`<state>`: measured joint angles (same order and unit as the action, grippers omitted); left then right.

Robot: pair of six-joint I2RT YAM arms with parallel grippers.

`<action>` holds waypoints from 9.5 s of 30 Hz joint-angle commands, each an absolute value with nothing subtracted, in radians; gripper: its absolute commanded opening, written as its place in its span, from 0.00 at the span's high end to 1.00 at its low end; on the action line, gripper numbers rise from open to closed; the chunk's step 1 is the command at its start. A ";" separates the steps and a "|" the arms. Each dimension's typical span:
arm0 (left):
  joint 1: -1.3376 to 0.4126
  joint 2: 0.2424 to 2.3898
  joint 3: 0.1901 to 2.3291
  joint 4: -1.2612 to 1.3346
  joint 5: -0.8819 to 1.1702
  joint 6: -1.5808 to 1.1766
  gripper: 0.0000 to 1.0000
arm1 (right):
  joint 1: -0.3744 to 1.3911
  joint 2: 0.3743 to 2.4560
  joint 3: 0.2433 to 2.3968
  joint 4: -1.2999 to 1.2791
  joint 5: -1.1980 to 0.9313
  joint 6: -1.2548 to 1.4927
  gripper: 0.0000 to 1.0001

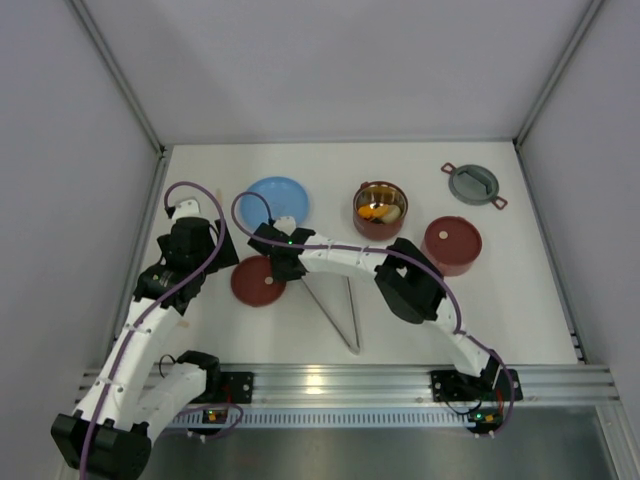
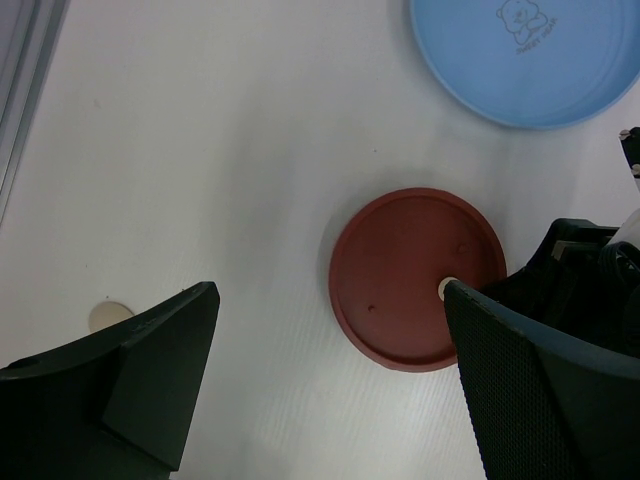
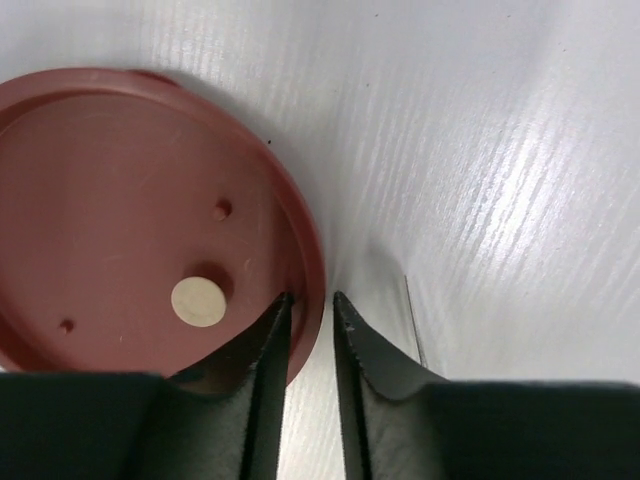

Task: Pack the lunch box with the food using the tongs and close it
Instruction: Pick up the box lid from the center of the board, then close the box lid on the packing box, then adjust the packing box at the center of the board.

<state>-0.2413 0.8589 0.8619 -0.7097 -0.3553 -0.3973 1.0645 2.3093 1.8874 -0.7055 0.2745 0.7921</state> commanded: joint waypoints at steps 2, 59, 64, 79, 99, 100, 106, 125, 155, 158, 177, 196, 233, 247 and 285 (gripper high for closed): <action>-0.235 0.838 0.861 -0.666 -0.342 -0.393 0.01 | 1.051 2.356 1.924 -0.798 0.339 0.778 0.87; -0.235 0.879 0.963 -0.601 -0.235 -0.384 0.01 | 0.354 1.948 1.835 -0.936 0.316 0.515 1.00; -0.235 0.887 0.969 -0.600 -0.236 -0.380 0.01 | 0.350 1.977 1.818 -0.923 0.295 0.503 1.00; -0.235 0.893 0.948 -0.597 -0.241 -0.373 0.01 | 0.348 2.002 1.733 -0.879 0.304 0.495 0.98; -0.235 0.891 0.923 -0.588 -0.241 -0.370 0.01 | 0.351 1.855 1.787 -0.919 0.298 0.489 0.57; -0.235 0.891 0.923 -0.588 -0.242 -0.370 0.01 | 0.353 1.836 1.798 -0.925 0.293 0.488 0.57; -0.235 0.894 0.919 -0.586 -0.242 -0.370 0.01 | 0.406 1.810 1.894 -0.939 0.265 0.457 0.54; -0.235 0.900 0.907 -0.584 -0.235 -0.364 0.01 | 0.497 2.163 1.973 -0.926 0.261 0.414 0.33; -0.235 0.900 0.902 -0.586 -0.236 -0.361 0.01 | 0.489 2.025 1.990 -0.851 0.318 0.390 0.31; -0.235 0.900 0.902 -0.584 -0.236 -0.360 0.01 | 0.488 2.046 1.980 -0.844 0.322 0.391 0.31; -0.235 0.916 0.905 -0.583 -0.225 -0.359 0.01 | 0.514 2.223 1.704 -0.750 0.043 0.364 0.30; -0.235 0.910 0.900 -0.589 -0.229 -0.360 0.01 | 0.606 2.309 1.953 -0.805 0.006 0.256 0.28; -0.235 0.874 0.893 -0.583 -0.193 -0.373 0.01 | 0.620 1.683 1.356 -0.588 0.206 0.486 0.26; -0.235 0.873 0.891 -0.586 -0.202 -0.368 0.01 | 0.555 1.837 1.439 -0.550 0.290 0.538 0.27; -0.235 0.891 0.894 -0.581 -0.187 -0.364 0.01 | 0.327 2.115 1.824 -0.687 0.181 0.551 0.28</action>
